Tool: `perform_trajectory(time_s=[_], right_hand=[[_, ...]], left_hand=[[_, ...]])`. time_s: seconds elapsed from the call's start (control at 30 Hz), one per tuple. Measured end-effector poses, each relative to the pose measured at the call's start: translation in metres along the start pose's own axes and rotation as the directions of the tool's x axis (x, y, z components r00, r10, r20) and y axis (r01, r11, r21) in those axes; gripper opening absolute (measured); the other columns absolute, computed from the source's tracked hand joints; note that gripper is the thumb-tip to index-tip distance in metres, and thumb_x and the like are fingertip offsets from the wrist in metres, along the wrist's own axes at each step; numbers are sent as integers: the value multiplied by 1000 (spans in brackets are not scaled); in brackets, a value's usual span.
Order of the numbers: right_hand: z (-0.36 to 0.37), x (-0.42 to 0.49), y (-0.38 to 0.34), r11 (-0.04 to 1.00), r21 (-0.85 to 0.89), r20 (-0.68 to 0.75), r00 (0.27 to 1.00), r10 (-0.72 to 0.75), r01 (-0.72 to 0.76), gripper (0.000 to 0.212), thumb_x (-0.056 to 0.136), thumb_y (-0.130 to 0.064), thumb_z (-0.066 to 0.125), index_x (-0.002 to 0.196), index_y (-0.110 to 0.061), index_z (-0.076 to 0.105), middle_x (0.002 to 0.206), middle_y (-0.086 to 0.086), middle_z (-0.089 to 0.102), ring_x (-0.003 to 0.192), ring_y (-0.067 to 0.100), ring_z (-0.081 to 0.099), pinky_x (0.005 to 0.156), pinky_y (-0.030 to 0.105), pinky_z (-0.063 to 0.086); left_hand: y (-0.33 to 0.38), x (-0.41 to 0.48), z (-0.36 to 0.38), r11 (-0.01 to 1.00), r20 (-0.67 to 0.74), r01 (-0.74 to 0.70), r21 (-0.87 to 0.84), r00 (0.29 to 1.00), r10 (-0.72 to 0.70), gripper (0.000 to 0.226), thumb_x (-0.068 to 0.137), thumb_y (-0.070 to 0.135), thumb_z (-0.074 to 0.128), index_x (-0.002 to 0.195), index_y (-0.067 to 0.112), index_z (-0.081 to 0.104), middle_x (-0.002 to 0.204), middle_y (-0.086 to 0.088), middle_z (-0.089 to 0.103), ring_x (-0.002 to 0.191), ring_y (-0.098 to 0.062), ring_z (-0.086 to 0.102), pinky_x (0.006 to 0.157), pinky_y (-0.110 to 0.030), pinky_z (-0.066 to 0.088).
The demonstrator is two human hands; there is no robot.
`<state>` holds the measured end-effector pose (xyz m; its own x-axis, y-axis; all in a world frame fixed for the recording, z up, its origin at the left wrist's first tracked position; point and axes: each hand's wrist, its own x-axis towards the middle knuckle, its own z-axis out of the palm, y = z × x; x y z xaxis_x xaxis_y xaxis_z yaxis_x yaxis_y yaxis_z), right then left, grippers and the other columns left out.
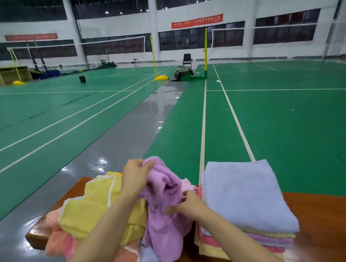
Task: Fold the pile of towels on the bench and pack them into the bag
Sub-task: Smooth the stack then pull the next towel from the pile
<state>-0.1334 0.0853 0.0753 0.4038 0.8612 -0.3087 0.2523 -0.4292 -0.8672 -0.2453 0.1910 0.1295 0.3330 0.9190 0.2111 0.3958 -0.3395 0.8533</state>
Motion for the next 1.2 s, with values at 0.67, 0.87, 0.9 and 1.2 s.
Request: perform_trajectory(time_s=[0.67, 0.87, 0.9, 1.2], right_hand=[[-191, -80, -53, 811, 224, -452, 795, -404, 540, 24, 78, -15, 71, 101, -14, 64, 90, -3, 70, 73, 4, 66, 63, 16, 52], [-222, -85, 3, 900, -170, -487, 760, -430, 401, 25, 75, -13, 76, 96, -20, 66, 91, -8, 65, 74, -8, 59, 67, 9, 43], [-224, -84, 12, 908, -231, -446, 791, -418, 350, 22, 75, -15, 76, 94, -21, 67, 88, -9, 65, 73, -7, 59, 68, 9, 41], [-229, -75, 66, 936, -348, -308, 950, -54, -60, 45, 68, -35, 81, 98, -8, 61, 89, 1, 58, 82, 15, 52, 66, 22, 40]], left_hand=[[157, -15, 20, 608, -11, -27, -793, 999, 30, 10, 92, 15, 57, 93, 10, 66, 82, 0, 65, 76, -11, 60, 70, -21, 52], [124, -19, 80, 849, 35, -53, -526, 996, 84, 11, 87, 7, 61, 94, 12, 68, 75, 1, 63, 69, -8, 54, 54, -10, 45], [115, -21, 89, 894, 51, -82, -441, 992, 116, 12, 85, 5, 61, 92, 11, 69, 75, -3, 65, 72, -11, 55, 58, -13, 45], [73, -30, 127, 949, 379, -246, 197, 912, 158, 53, 71, -4, 51, 117, 20, 65, 121, -1, 64, 99, -15, 59, 87, -22, 48]])
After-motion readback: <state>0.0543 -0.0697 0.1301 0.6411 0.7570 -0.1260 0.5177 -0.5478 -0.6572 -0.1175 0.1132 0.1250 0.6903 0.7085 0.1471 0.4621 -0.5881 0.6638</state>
